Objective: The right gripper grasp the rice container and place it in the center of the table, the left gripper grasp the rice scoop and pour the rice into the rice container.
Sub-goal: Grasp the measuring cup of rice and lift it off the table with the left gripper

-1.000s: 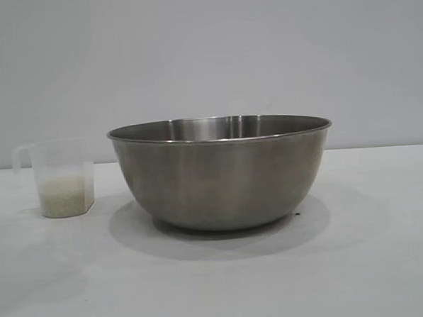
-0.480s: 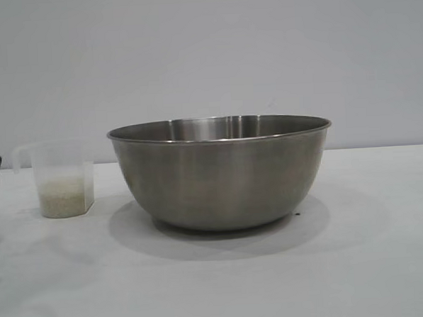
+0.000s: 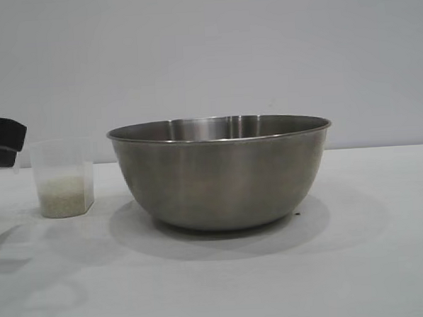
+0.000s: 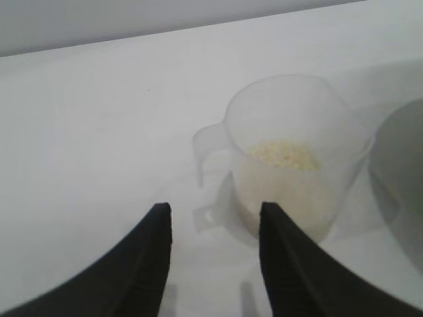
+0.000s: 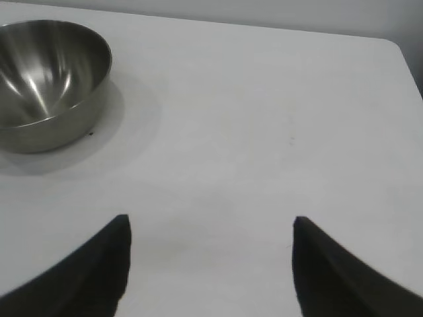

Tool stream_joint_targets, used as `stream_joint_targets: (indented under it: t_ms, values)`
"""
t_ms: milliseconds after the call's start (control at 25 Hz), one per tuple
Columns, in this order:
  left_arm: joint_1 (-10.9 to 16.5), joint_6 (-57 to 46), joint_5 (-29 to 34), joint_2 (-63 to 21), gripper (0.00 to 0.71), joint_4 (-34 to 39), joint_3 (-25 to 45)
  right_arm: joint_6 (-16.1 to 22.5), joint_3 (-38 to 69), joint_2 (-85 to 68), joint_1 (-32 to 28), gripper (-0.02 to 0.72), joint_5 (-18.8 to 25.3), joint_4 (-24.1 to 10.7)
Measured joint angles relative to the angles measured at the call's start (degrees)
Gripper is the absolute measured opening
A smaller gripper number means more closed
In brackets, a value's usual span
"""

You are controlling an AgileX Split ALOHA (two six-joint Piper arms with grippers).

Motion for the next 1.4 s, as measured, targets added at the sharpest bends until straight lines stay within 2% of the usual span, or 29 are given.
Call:
stream_joint_targets:
  t_ms: [240,640,760,840,1400]
  values:
    - [0.4,0.7,0.0,2.1,0.287,-2.9,-1.8,0.0,0.0,0.0,0.0,0.442,0.0,0.0]
    - [5.7,-1.3,0.0,2.3,0.287,4.5,-1.8,0.0,0.0,0.0,0.0,0.442,0.0,0.0]
    - [6.0,-2.0,0.0,2.3,0.287,6.6,-1.8,0.0,0.0,0.0,0.0,0.442,0.0,0.0]
    - [6.0,-2.1,0.0,2.3,0.224,8.1,-1.8,0.0,0.0,0.0,0.0,0.442,0.0,0.0]
    - [6.0,-2.5,0.0,2.3,0.232,8.6,-2.0,0.0,0.0,0.0,0.0,0.442,0.0,0.0]
